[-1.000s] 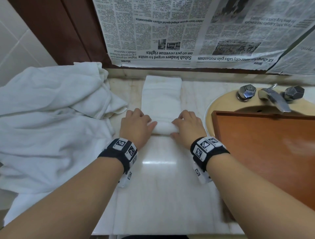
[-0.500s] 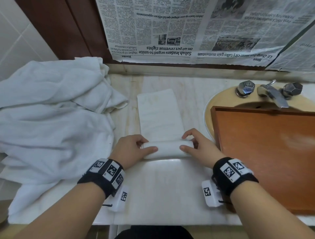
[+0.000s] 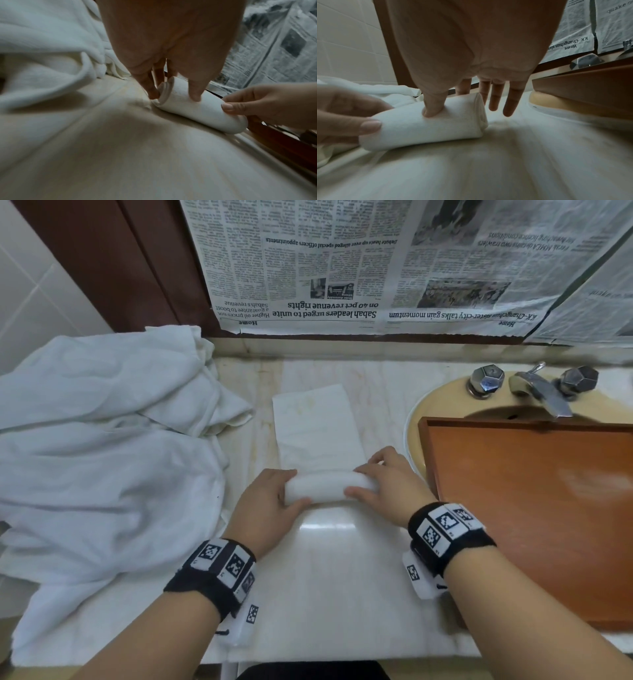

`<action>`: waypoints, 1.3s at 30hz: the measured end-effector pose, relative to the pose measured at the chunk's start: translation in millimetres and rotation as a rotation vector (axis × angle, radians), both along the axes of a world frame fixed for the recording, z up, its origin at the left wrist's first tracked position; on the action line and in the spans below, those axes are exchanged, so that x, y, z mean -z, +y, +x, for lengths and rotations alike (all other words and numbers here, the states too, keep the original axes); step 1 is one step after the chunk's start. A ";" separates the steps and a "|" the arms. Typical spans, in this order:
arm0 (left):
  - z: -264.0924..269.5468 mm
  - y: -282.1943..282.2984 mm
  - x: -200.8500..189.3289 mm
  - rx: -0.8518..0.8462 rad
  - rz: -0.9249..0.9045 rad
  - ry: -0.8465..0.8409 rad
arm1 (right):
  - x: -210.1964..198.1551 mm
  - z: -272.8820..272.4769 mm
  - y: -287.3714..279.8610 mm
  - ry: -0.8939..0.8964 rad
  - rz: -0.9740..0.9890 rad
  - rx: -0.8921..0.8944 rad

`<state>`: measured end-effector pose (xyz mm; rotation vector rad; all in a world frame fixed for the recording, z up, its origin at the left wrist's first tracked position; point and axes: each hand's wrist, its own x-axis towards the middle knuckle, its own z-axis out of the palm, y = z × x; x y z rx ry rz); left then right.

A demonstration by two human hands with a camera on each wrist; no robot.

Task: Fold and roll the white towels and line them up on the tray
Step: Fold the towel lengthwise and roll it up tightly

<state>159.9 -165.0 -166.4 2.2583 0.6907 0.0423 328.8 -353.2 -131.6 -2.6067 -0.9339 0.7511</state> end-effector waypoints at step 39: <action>24.0 -8.1 -12.7 -0.433 0.067 0.019 | 9.8 25.4 22.6 -0.010 0.101 -0.232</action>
